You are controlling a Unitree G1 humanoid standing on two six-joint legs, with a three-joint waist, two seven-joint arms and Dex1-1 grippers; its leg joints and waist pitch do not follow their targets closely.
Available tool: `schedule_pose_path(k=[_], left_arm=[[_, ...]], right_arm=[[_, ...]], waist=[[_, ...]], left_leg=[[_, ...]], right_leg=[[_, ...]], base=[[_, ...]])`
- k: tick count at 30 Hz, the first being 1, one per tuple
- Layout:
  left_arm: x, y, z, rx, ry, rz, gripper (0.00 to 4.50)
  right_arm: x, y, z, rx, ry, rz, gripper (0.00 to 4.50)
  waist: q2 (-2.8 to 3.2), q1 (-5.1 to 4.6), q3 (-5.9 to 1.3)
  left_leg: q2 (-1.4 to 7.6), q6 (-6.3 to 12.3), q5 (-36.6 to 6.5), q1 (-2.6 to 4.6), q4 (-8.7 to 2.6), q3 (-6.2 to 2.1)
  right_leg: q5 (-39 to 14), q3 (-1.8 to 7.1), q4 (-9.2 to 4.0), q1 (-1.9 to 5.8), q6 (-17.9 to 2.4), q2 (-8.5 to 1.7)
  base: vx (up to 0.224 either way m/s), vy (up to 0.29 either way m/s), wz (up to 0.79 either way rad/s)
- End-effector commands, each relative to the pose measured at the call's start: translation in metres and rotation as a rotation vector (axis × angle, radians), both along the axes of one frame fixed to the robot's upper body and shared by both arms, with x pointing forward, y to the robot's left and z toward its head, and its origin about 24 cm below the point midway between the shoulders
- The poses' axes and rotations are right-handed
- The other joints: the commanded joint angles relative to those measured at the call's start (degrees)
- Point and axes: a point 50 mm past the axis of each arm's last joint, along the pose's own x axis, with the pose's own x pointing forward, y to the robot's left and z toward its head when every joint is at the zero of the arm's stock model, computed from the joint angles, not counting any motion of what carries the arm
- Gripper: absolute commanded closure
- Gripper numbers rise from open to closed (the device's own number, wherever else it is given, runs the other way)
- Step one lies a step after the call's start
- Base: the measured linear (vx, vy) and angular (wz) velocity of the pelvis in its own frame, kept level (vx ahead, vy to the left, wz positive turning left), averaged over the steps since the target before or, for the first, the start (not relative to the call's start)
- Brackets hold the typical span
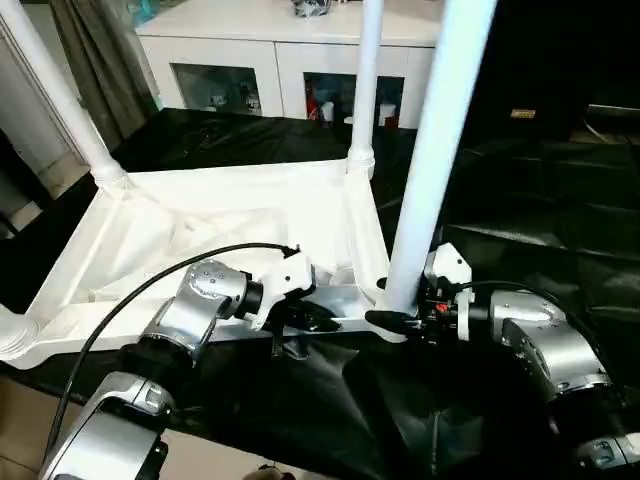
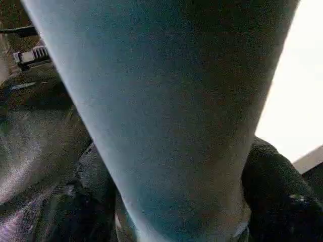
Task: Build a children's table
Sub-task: Rotate leg to tighten
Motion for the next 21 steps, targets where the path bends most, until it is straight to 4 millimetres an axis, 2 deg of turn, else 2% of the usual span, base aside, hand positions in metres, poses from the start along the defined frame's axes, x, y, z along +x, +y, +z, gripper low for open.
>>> schedule_pose_path(k=[1,4,6,7,8,10,13,15,17,18,19,21], left_arm=[[0.001,-0.006,0.003,-0.058,-0.009,0.034,4.5],[0.003,-0.008,0.003,-0.06,-0.015,0.056,4.5],[0.015,-0.014,0.002,-0.052,-0.059,0.196,4.5],[0.016,-0.015,0.002,-0.051,-0.064,0.212,4.5],[0.026,-0.021,0.003,-0.049,-0.095,0.334,4.5],[0.035,-0.029,0.004,-0.049,-0.122,0.444,4.5],[0.041,-0.043,0.006,-0.058,-0.137,0.543,4.5],[0.041,-0.054,0.006,-0.064,-0.138,0.55,4.5],[0.04,-0.058,0.006,-0.073,-0.136,0.547,4.5],[0.039,-0.064,0.007,-0.084,-0.139,0.528,4.5],[0.038,-0.065,0.007,-0.088,-0.139,0.521,4.5],[0.038,-0.067,0.007,-0.089,-0.149,0.498,4.5]], right_arm=[[-0.003,0.007,0.0,0.015,0.016,0.029,1.73],[-0.003,0.008,-0.001,0.021,0.018,0.011,1.76],[0.005,0.01,-0.01,0.015,0.009,-0.159,1.76],[0.006,0.011,-0.011,0.013,0.008,-0.179,1.76],[0.012,0.013,-0.02,-0.002,-0.001,-0.33,1.77],[0.016,0.018,-0.028,-0.003,0.012,-0.474,1.77],[0.02,0.03,-0.039,-0.012,0.046,-0.634,1.78],[0.023,0.042,-0.041,-0.006,0.059,-0.676,1.78],[0.026,0.048,-0.04,0.006,0.063,-0.681,1.78],[0.028,0.058,-0.034,0.055,0.04,-0.634,1.78],[0.028,0.06,-0.031,0.072,0.033,-0.619,1.43],[0.03,0.066,-0.027,0.109,0.022,-0.601,1.08]], waist=[[-1.87,-0.02,-3.72],[-1.93,0.04,-3.7],[-1.83,-0.06,-3.59],[-1.85,-0.29,-3.45],[-1.97,-0.4,-3.4],[-1.96,-0.7,-3.19],[-2.04,-0.95,-3.15],[-1.71,-1.17,-3.15],[-1.83,-1.25,-3.2],[-1.75,-1.12,-3.24],[-1.75,-1.08,-3.27],[-1.76,-1.04,-3.32]], left_leg=[[3.58,4.77,-10.2,1.54,-3.9,-1.59],[3.5,5.29,-9.7,1.55,-3.78,-1.52],[3.53,4.79,-10.5,1.63,-3.91,-1.53],[3.34,3.65,-11.7,1.83,-4.02,-1.5],[3.31,2.34,-12.8,1.95,-4.15,-1.58],[3.21,0.55,-15.0,2.23,-4.51,-1.79],[3.19,-0.12,-16.7,2.33,-4.73,-1.96],[3.04,-0.2,-17.9,2.16,-4.89,-2.17],[2.96,0.13,-17.7,2.12,-4.82,-2.09],[3.03,0.44,-17.3,2.07,-4.82,-2.11],[3.04,0.64,-17.3,2.0,-4.81,-2.09],[3.09,1.15,-16.7,1.9,-4.81,-2.07]], right_leg=[[-8.1,2.33,-3.9,1.79,-14.0,-3.88],[-7.9,2.3,-3.96,1.69,-14.1,-3.87],[-9.4,2.36,-4.14,1.49,-13.8,-3.78],[-11.3,2.39,-4.39,1.25,-13.7,-3.72],[-13.6,2.5,-4.68,1.21,-13.2,-3.92],[-17.3,2.45,-5.09,1.15,-12.1,-3.95],[-18.8,2.52,-5.41,1.16,-11.0,-4.03],[-20.1,2.51,-5.63,1.26,-10.0,-4.18],[-19.8,2.55,-5.78,1.27,-9.6,-4.13],[-19.1,2.56,-5.75,1.35,-9.5,-4.14],[-18.7,2.56,-5.72,1.31,-9.5,-4.17],[-17.1,2.51,-5.59,1.37,-9.9,-4.1]], base=[[0.0,0.0,0.0],[0.0,0.0,0.0],[0.0,0.0,0.0],[0.0,0.0,0.0],[0.0,0.0,0.0],[0.0,0.0,0.0],[0.0,0.0,0.0],[0.0,0.0,0.0],[0.0,0.0,0.0],[0.0,0.0,0.0],[0.0,0.0,0.0],[0.0,0.0,0.0]])
